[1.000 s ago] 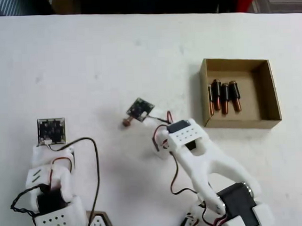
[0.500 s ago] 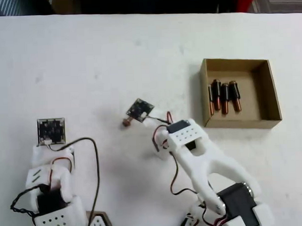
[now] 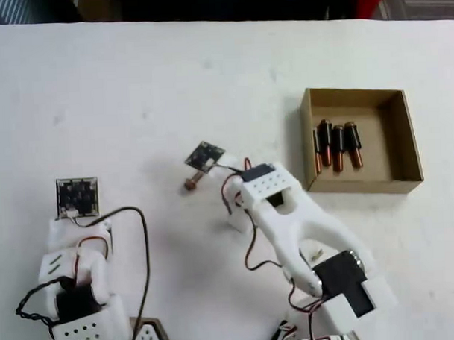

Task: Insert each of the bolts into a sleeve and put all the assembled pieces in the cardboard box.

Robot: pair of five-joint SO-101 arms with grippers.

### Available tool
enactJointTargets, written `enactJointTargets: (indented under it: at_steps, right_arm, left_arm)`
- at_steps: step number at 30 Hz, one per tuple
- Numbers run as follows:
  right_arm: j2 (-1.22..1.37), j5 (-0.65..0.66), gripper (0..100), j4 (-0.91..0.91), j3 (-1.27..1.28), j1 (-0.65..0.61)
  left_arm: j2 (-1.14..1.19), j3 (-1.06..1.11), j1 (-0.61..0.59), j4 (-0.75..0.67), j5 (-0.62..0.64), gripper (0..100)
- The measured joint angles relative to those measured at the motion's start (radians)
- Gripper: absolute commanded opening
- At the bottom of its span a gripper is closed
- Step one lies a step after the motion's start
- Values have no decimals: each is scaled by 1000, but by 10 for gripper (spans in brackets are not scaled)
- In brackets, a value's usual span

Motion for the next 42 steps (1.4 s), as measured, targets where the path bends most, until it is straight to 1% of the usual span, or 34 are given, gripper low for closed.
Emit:
enactJointTargets:
  at_steps: [11, 17, 24, 31, 33, 38, 42]
  right_arm:
    - [5, 0, 17, 0, -11, 9]
    - [-103, 0, 17, 2, -6, 51]
    - [-394, 0, 17, 0, 106, 64]
    - [-792, 0, 17, 124, 196, 71]
    - [-905, 0, 17, 157, 224, 69]
    - [-1175, 0, 17, 221, 318, 72]
    - [-1364, 0, 17, 238, 420, 71]
  left_arm:
    - [0, 0, 0, 0, 0, 25]
    - [0, 0, 0, 0, 0, 26]
    - [0, 0, 0, 0, 0, 26]
    - [0, 0, 2, 0, 0, 26]
    - [0, 3, 25, 0, 0, 26]
    - [0, 12, 64, 0, -75, 24]
    - [0, 12, 77, 0, -94, 24]
